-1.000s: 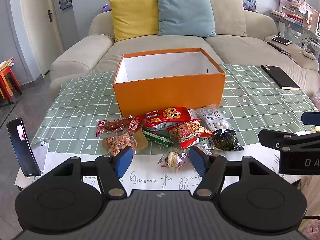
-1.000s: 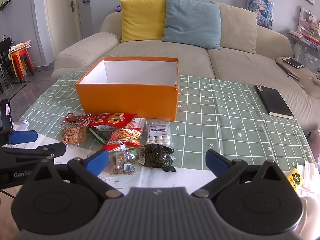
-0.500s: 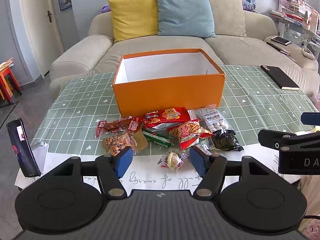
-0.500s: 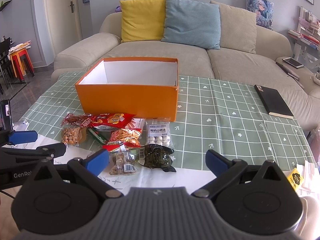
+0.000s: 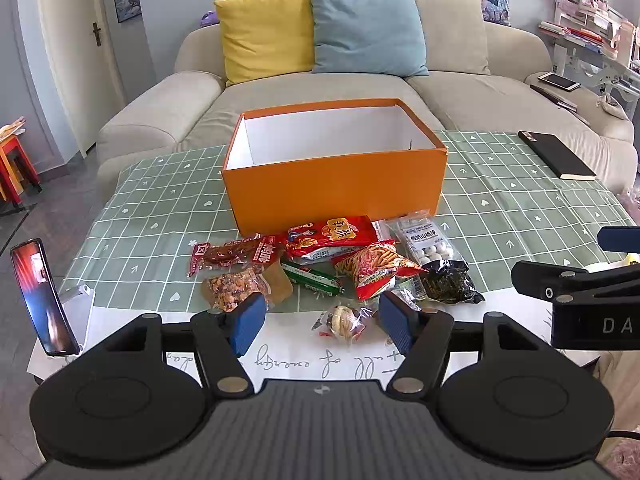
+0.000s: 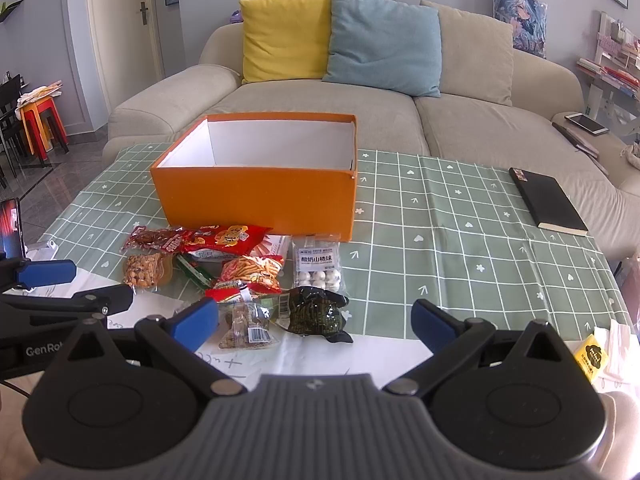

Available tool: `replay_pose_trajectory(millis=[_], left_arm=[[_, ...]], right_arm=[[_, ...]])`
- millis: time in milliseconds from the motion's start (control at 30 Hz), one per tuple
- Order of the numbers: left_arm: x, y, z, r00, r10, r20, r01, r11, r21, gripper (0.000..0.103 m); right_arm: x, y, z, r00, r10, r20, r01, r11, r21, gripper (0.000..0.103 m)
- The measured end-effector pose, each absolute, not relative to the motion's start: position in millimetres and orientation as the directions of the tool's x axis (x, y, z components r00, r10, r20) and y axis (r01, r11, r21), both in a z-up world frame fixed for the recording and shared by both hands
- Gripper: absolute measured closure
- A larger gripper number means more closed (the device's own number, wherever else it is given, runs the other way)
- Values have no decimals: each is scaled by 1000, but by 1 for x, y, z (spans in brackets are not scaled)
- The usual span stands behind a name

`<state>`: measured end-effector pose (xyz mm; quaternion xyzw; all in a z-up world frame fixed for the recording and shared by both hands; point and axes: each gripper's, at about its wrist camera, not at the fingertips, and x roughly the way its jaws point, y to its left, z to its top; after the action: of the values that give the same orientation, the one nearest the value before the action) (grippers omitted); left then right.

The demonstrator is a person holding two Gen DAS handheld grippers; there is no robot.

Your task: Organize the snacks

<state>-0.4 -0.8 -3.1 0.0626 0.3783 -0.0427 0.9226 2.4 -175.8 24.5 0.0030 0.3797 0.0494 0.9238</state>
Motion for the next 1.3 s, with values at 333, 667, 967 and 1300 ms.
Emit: replay_pose_trajectory(millis=[333,667,967,1300], left_arm=[[0,-3,-3,710,-38,-703,132,988,79,27],[0,-3,-4,710,-39,-703,132,988,79,27],[0,-3,-4,710,-39,-703,131,988,78,27],[0,-2,-4,708,-56,-704,138,989,60,27]], right_arm=[[2,-176,24,706,93,-702,-89,995,43,4],[3,-176,24,706,94,-702,-89,995,43,4],[2,-175,22,704,93,-704,-87,995,44,4],[2,-176,21,698,95,-710,-86,995,49,4]])
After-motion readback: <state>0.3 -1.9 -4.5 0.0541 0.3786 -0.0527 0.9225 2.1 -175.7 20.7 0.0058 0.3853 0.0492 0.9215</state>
